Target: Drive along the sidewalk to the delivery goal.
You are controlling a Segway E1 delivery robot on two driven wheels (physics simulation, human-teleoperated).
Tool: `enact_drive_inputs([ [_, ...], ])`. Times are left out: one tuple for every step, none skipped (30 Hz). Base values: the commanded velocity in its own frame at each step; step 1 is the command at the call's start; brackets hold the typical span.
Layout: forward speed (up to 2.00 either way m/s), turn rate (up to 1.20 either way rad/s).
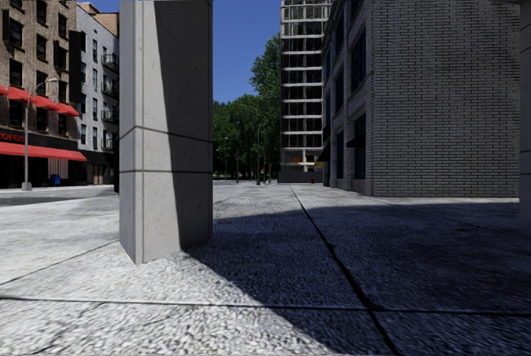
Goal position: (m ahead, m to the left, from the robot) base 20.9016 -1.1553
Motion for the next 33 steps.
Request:
enact_drive_inputs([
  [1.79,-0.56],
  [1.79,-0.02],
  [1.79,0.0],
  [1.79,0.0],
  [1.79,0.0],
  [1.79,0.0],
  [1.79,0.0],
  [1.79,0.0],
  [1.79,0.0],
  [1.79,0.0],
  [1.79,0.0],
  [1.79,0.0],
  [1.79,0.0],
  [1.79,0.0],
  [1.79,0.0],
  [1.79,0.0],
  [1.79,0.0],
  [1.79,-0.44],
  [1.79,-0.87],
  [1.79,-1.01],
  [1.79,-1.2],
  [1.79,-1.2],
  [1.79,-1.2],
  [1.79,-0.81],
  [1.79,0.0],
  [1.79,0.0],
  [1.79,0.0],
  [1.79,0.0],
  [1.79,0.0],
  [1.79,0.0],
  [1.79,0.0],
  [1.79,0.0],
  [1.79,0.0],
])
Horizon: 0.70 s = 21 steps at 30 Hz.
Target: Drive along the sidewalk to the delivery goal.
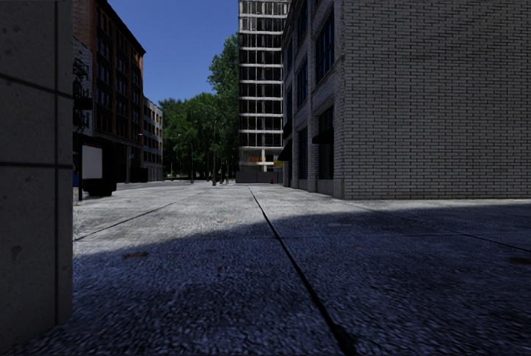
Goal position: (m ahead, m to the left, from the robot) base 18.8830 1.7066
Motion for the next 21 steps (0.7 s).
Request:
enact_drive_inputs([
  [1.79,0.0],
  [1.79,0.0],
  [1.79,0.0],
  [1.79,0.0],
  [1.79,0.0],
  [1.79,0.0],
  [1.79,0.0],
  [1.79,0.0],
  [1.79,0.0],
  [1.79,0.0],
  [1.79,0.0],
  [1.79,0.0],
  [1.79,0.0],
  [1.79,0.0],
  [1.79,0.0],
  [1.79,0.0],
  [1.79,0.0],
  [1.79,0.0],
  [1.79,0.0],
  [1.79,0.0],
  [1.79,0.0],
])
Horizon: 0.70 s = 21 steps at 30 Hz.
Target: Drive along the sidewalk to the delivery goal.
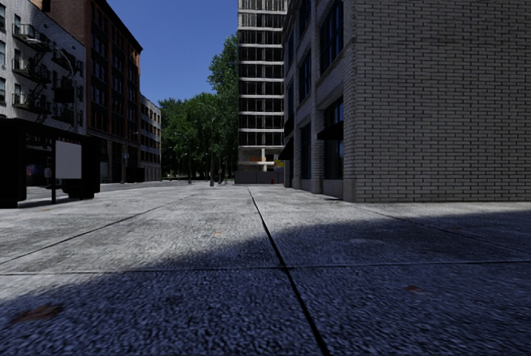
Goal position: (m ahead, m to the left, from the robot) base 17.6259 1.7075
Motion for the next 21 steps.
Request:
enact_drive_inputs([
  [1.79,0.0],
  [1.79,0.0],
  [1.79,0.0],
  [1.79,0.0],
  [1.79,0.0],
  [1.79,0.0],
  [1.79,0.0],
  [1.79,0.0],
  [1.79,0.0],
  [1.79,0.0],
  [1.79,0.0],
  [1.79,0.0],
  [1.79,0.0],
  [1.79,0.0],
  [1.79,0.0],
  [1.79,0.0],
  [1.79,0.0],
  [1.79,0.0],
  [1.79,0.0],
  [1.79,0.0],
  [1.79,0.0],
])
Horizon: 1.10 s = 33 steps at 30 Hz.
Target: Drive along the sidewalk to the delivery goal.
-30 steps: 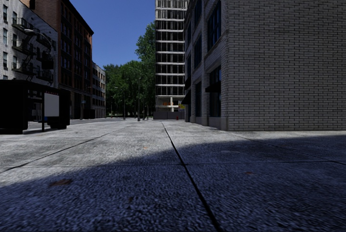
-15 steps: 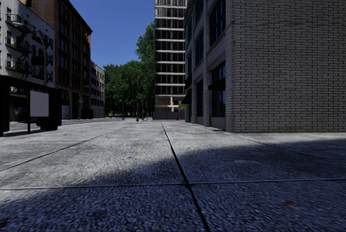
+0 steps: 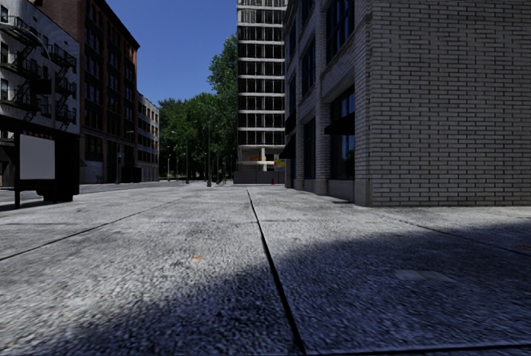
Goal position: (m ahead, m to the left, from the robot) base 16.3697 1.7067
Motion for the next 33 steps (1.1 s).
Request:
enact_drive_inputs([
  [1.79,0.0],
  [1.79,0.0],
  [1.79,0.0],
  [1.79,0.0],
  [1.79,0.0],
  [1.79,0.0],
  [1.79,0.0],
  [1.79,0.0],
  [1.79,0.0],
  [1.79,0.0],
  [1.79,0.0],
  [1.79,0.0],
  [1.79,0.0],
  [1.79,0.0],
  [1.79,0.0],
  [1.79,0.0],
  [1.79,0.0],
  [1.79,0.0],
  [1.79,0.0],
  [1.79,0.0],
  [1.79,0.0],
  [1.79,0.0],
  [1.79,0.0],
  [1.79,0.0],
  [1.79,0.0],
  [1.79,0.0],
  [1.79,0.0],
  [1.79,0.0],
  [1.79,0.0],
  [1.79,0.0],
  [1.79,0.0],
  [1.79,0.0],
  [1.79,0.0],
])
